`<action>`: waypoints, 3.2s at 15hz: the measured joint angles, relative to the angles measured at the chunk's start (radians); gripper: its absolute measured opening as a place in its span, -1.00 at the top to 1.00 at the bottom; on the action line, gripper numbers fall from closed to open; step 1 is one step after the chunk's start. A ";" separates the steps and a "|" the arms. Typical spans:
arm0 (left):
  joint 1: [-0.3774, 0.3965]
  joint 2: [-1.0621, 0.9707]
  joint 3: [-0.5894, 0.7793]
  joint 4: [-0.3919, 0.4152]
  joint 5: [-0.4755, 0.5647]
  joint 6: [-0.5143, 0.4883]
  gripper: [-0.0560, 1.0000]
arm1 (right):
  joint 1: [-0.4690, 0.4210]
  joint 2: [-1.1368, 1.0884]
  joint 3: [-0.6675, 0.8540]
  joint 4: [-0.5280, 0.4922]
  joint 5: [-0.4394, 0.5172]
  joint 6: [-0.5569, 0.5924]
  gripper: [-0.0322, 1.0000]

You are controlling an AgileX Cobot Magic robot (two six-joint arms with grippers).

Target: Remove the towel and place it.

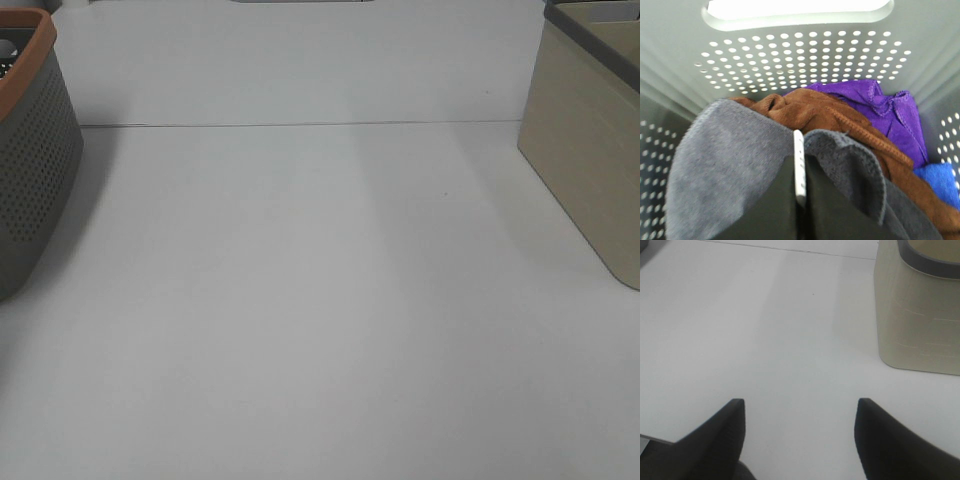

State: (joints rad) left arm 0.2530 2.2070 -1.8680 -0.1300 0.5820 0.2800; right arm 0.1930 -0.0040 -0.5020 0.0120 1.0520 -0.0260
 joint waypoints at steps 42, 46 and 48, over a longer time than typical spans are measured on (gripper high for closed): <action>-0.470 -0.394 -0.447 -0.505 0.271 0.447 0.89 | 0.000 0.000 0.000 0.000 0.000 0.000 -0.28; -0.470 -0.386 -0.443 -0.525 0.493 0.570 0.89 | 0.000 0.089 -0.010 0.128 -0.089 -0.006 -0.28; -0.470 -0.386 -0.410 -0.595 0.559 0.630 0.89 | 0.000 0.198 -0.010 0.274 -0.282 -0.152 -0.28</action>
State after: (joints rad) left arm -0.2170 1.8210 -2.2780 -0.7250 1.1410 0.9100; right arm 0.1930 0.1940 -0.5120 0.2860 0.7700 -0.1780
